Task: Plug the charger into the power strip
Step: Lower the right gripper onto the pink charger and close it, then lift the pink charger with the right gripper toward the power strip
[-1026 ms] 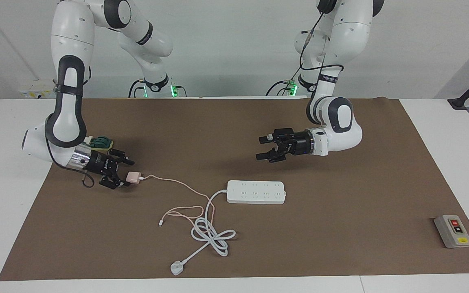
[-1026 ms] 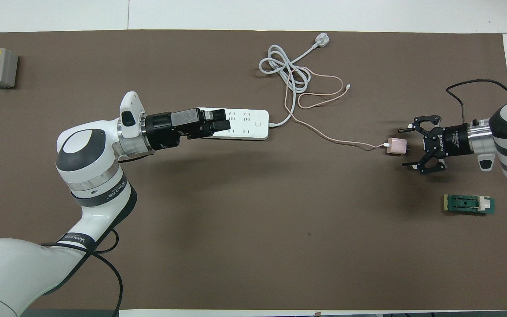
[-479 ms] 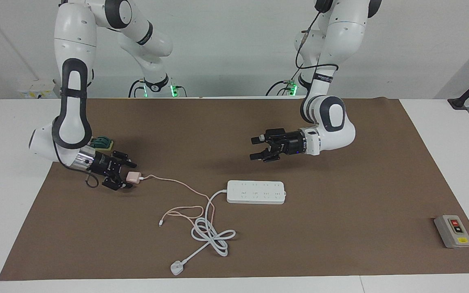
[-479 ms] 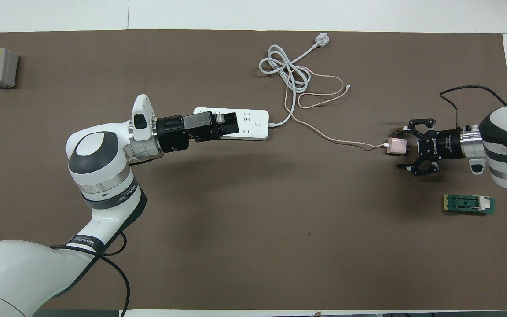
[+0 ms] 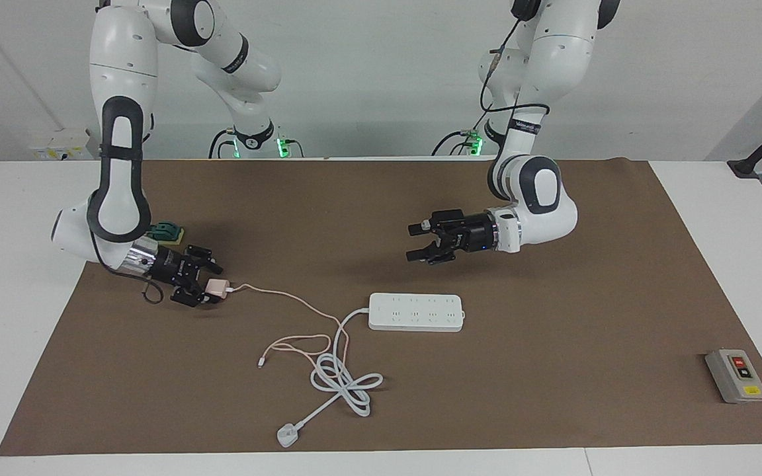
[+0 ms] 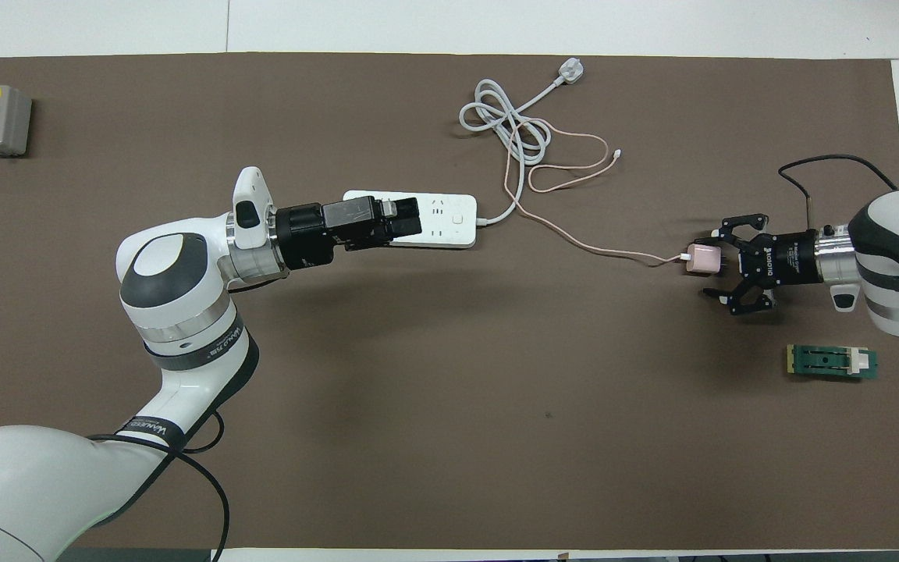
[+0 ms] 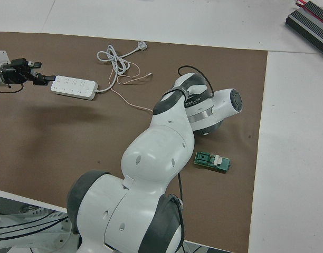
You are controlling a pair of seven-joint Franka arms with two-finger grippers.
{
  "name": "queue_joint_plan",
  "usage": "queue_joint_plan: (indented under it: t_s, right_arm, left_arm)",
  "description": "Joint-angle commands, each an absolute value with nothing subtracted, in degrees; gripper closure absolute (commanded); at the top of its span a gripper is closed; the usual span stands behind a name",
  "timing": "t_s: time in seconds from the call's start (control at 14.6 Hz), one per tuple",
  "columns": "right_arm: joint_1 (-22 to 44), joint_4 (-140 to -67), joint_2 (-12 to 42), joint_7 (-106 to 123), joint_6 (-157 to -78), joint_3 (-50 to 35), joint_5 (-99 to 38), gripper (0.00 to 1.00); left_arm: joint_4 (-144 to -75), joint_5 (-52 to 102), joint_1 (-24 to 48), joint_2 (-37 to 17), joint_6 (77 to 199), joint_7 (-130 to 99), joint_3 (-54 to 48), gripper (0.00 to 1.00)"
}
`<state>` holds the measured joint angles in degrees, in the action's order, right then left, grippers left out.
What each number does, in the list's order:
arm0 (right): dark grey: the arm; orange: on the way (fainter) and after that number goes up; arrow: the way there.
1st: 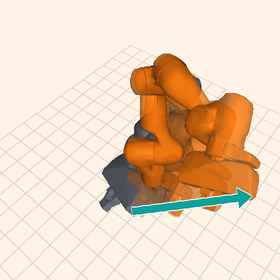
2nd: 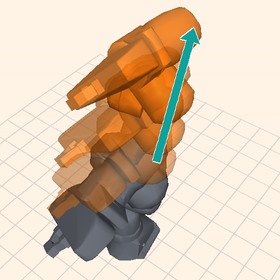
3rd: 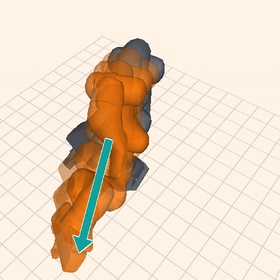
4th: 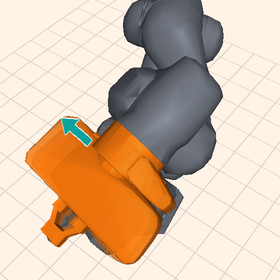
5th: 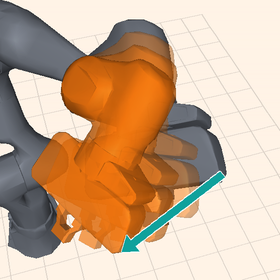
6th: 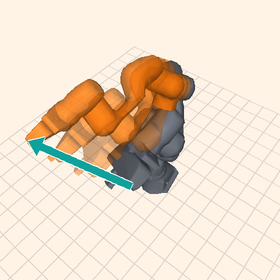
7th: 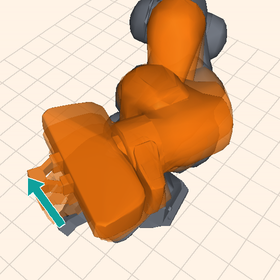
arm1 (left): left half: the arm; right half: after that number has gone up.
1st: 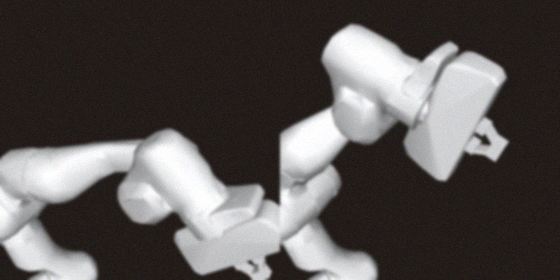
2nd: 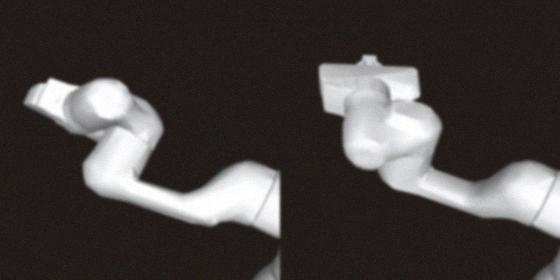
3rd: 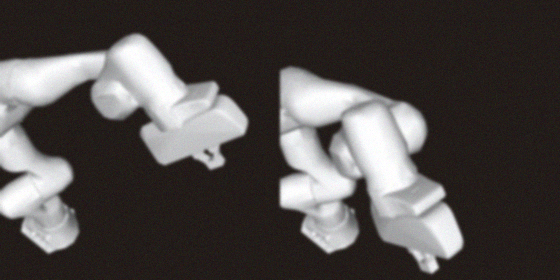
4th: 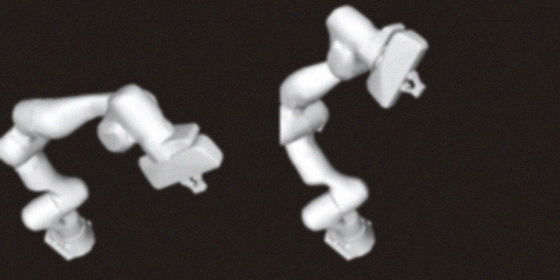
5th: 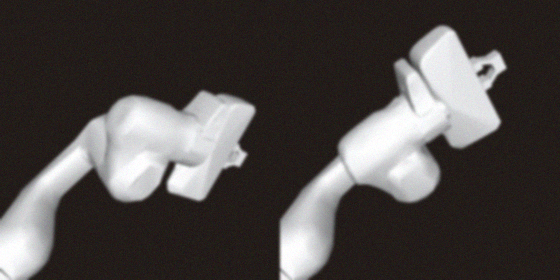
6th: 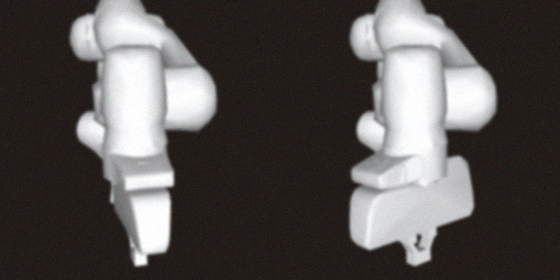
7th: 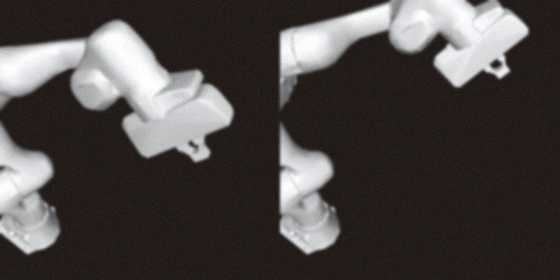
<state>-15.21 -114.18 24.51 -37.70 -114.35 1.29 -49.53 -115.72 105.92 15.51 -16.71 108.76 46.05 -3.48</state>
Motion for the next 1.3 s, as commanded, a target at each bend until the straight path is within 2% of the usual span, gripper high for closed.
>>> queue_joint_plan:
  t_s: [0.0, 0.14, 0.21, 0.48, 0.75, 0.89, 1.23]
  right_arm:
    - [-15.2, -115.2, 24.5, -35.2, -116.5, 1.1, -51.2, 0.58]
    - [-15.1, -115.4, 24.5, -35.2, -116.9, 1.1, -51.2, 0.96]
    - [-14.9, -115.2, 24.5, -35.9, -116.9, 1.1, -51.2, 1.0]
    - [-13.7, -113.6, 24.5, -38.9, -116.2, 1.1, -51.2, 1.0]
    - [-9.5, -110.8, 22.4, -46.5, -114.5, 1.1, -50.6, 1.0]
    - [-7.3, -110.9, 20.5, -47.7, -114.4, 1.1, -50.6, 1.0]
    - [0.4, -109.3, 14.7, -59.4, -114.2, 1.1, -50.6, 1.0]
  left_arm:
    - [-114.7, 106.9, 16.4, -17.4, 109.2, 45.4, -2.9, 0.0]
    - [-114.7, 106.9, 16.4, -17.4, 109.4, 45.4, -2.9, 0.0]
    - [-114.6, 106.9, 16.4, -17.5, 109.7, 45.4, -2.9, 0.0]
    - [-114.7, 106.2, 15.8, -17.4, 109.2, 45.4, -2.9, 0.0]
    - [-114.7, 106.3, 15.6, -17.3, 108.9, 45.4, -2.9, 0.0]
    - [-114.7, 106.2, 13.9, -17.3, 106.8, 45.4, -2.9, 0.0]
    - [-115.7, 106.2, 15.1, -17.1, 108.1, 45.6, -2.9, 0.0]
